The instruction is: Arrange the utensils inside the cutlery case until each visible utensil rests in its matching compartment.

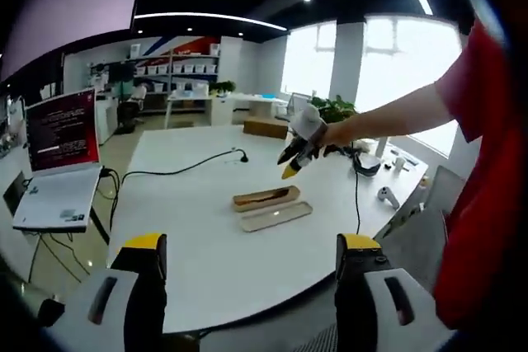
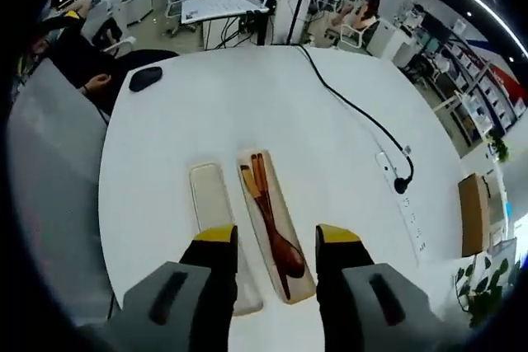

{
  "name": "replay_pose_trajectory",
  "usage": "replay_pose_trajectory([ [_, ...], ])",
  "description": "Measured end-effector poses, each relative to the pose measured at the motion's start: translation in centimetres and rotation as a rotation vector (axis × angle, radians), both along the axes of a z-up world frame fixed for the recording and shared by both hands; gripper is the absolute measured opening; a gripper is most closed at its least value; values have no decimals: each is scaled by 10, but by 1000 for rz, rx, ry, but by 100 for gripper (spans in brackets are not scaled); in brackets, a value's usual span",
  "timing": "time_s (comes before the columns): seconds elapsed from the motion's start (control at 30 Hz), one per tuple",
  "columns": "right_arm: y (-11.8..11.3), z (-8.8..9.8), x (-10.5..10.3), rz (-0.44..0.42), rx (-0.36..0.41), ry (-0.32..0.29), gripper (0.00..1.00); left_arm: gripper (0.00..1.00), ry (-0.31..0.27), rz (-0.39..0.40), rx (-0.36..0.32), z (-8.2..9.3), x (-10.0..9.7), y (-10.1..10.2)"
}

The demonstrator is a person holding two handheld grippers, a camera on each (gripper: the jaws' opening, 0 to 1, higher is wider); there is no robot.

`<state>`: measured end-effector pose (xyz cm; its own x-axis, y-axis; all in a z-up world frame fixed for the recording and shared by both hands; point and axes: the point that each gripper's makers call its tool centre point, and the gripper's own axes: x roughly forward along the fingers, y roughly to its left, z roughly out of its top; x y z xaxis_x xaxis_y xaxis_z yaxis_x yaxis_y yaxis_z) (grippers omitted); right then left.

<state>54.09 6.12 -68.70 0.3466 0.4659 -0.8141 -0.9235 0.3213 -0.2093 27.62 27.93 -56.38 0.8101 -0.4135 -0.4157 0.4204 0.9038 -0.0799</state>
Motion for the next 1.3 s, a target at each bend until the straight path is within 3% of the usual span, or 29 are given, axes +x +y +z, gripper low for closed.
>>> replay_pose_trajectory([
  [0.13,-4,23,-5,-79,83,-35,39,83,4,10,17,2,5,1],
  [0.23,-5,39,-6,-134,156,-59,40,82,27,-20,-25,0,5,-13],
  [0.37,-8,46,-19,-142,168,-50,50,87,13,-37,-21,2,9,-23],
  [0.57,-23,43,-29,-226,201,-29,48,87,16,-80,16,2,24,-27],
  [0.67,-37,41,-31,-245,187,-88,48,87,1,-97,44,1,36,-28],
  [0.73,-42,39,-37,-252,187,-99,50,88,-43,-139,-40,7,43,-40],
  [0.77,-45,38,-39,-251,188,-106,51,87,-20,-146,-69,4,44,-43],
  [0.8,-49,38,-43,-264,203,-114,52,86,42,-139,-72,-5,46,-44],
  [0.83,-49,39,-47,-278,248,-112,53,85,19,-138,-52,-7,53,-45],
  [0.9,-54,39,-52,-306,298,-122,56,85,49,-124,29,-21,57,-45],
  [0.97,-65,35,-60,-313,320,-136,56,85,34,-134,36,-22,58,-59],
  [1.0,-66,34,-67,-343,382,-109,56,86,28,-133,43,-23,59,-62],
  [1.07,-71,33,-73,-362,416,-92,58,86,15,-129,74,-27,63,-66],
  [1.2,-82,27,-80,-324,411,-112,64,85,28,-113,94,-41,72,-68],
  [1.3,-89,22,-81,-336,401,-99,63,85,45,-147,111,-45,77,-73],
])
